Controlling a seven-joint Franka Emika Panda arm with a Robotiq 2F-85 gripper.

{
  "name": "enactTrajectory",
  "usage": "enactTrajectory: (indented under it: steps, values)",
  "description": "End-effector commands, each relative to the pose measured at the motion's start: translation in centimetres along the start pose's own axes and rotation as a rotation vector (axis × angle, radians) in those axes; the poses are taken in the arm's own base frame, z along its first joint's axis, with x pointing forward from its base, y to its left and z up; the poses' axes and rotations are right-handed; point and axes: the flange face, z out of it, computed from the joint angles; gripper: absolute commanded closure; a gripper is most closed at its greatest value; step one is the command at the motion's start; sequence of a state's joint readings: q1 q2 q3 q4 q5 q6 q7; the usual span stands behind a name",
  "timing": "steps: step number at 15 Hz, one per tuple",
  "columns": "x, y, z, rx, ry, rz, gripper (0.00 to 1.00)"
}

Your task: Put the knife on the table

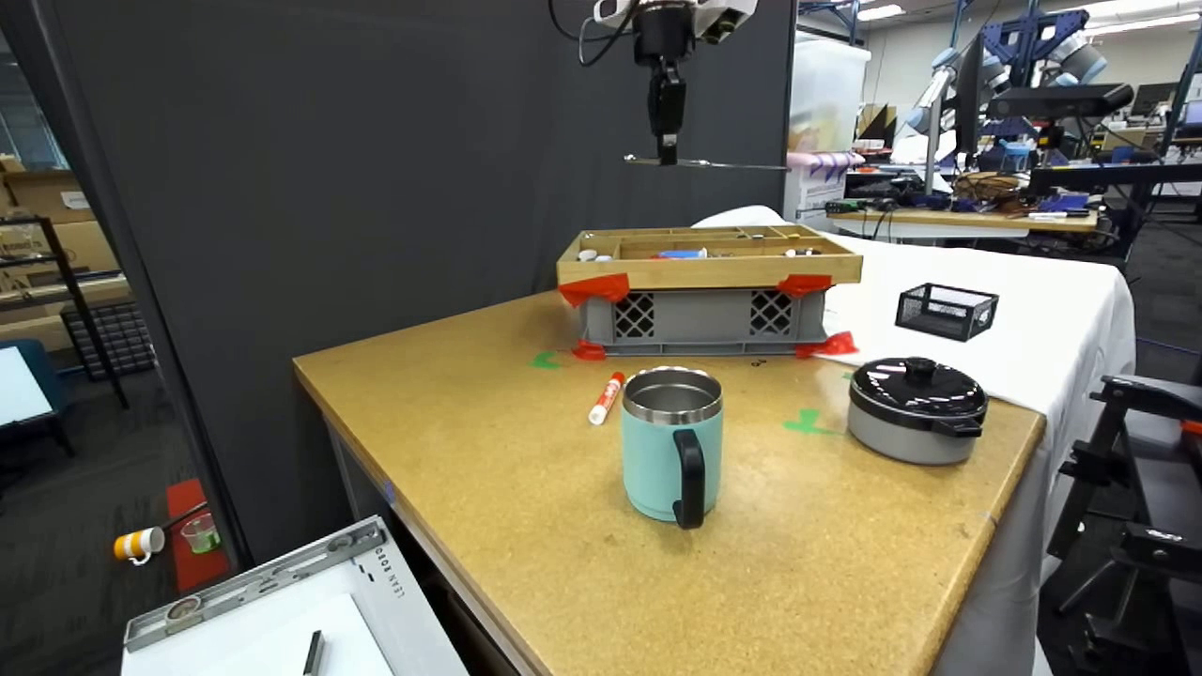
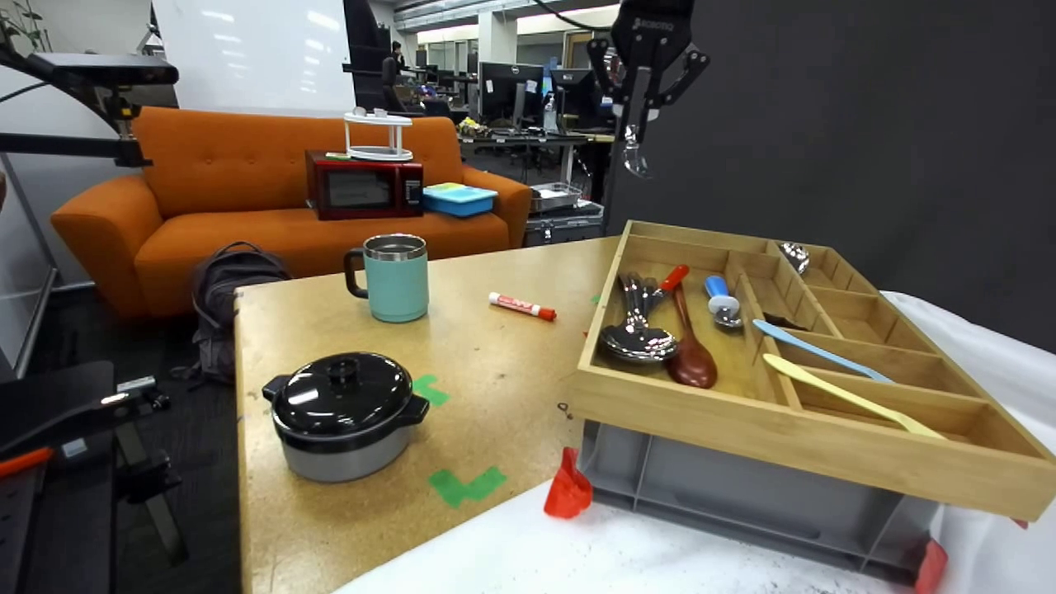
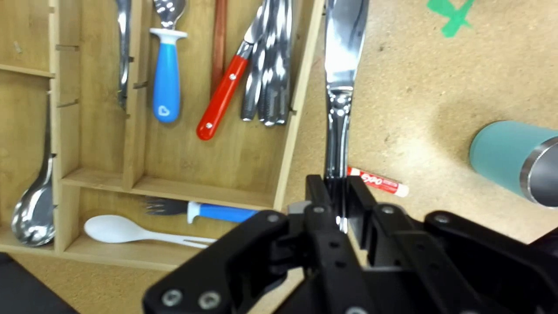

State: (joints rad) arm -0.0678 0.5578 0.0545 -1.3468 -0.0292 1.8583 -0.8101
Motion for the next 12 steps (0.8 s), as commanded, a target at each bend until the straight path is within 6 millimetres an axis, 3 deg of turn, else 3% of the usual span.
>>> enactTrajectory:
  steps: [1, 6, 12]
  values:
    - [-1.0, -3.9, 2.0, 0.039, -0.025, 0.001, 0.96]
    - [-1.4, -7.5, 5.9, 0.09, -0.035, -0.022, 0.96]
    - [-2.4, -8.2, 11.6, 0.098, 0.069, -0.05, 0.96]
